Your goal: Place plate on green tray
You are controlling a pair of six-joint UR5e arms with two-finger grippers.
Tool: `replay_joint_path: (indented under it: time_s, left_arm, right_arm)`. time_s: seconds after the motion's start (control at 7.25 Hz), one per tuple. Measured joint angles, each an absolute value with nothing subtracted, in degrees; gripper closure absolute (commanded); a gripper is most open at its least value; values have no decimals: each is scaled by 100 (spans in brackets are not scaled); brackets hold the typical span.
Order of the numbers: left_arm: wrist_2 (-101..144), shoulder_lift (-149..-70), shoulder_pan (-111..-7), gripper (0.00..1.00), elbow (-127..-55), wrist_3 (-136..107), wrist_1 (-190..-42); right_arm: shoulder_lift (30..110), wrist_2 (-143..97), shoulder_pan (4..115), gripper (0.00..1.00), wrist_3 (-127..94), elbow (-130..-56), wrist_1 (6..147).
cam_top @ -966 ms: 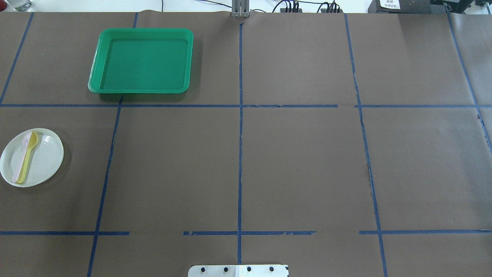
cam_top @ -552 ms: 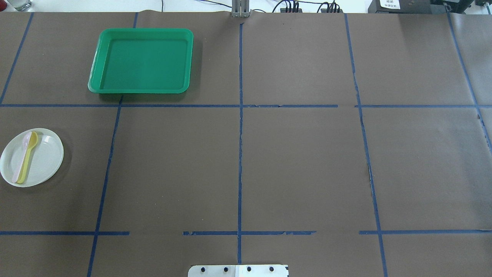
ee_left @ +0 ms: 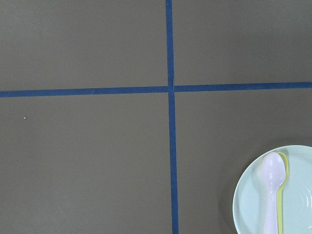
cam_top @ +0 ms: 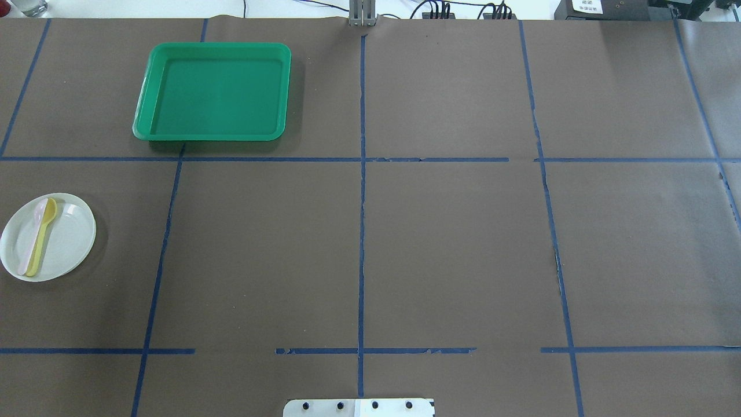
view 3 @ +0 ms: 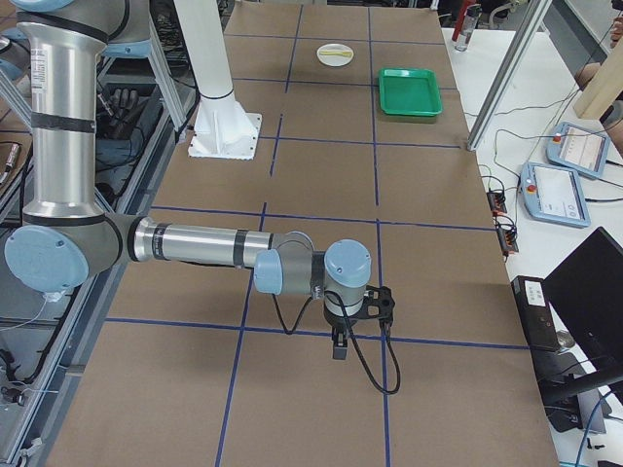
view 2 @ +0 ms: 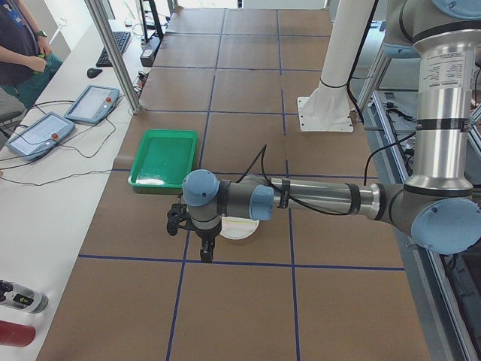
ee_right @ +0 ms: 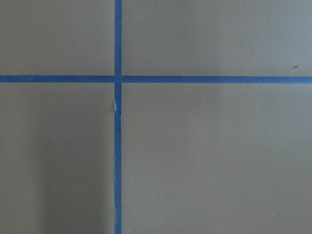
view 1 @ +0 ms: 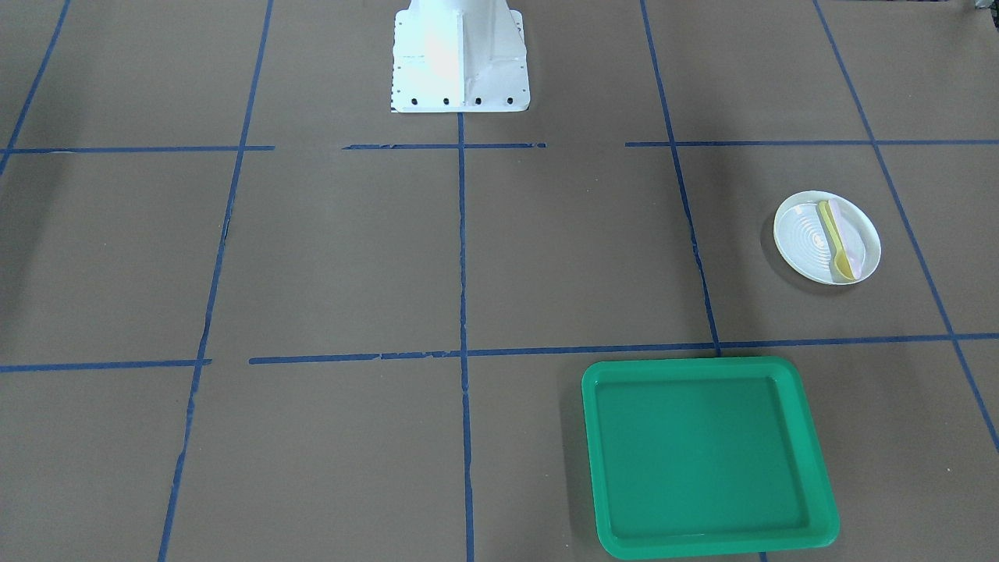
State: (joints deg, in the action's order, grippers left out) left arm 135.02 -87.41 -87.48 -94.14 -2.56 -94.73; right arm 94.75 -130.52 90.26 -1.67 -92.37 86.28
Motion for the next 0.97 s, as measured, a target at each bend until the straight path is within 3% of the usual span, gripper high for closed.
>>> replay_joint_path:
  time_s: [0.97]
  left_arm:
    - [13562, -8674, -7302, 0, -8561, -2476, -11855]
  right_arm:
    - [9475, -13052, 9027, 0, -167, -9233, 8627]
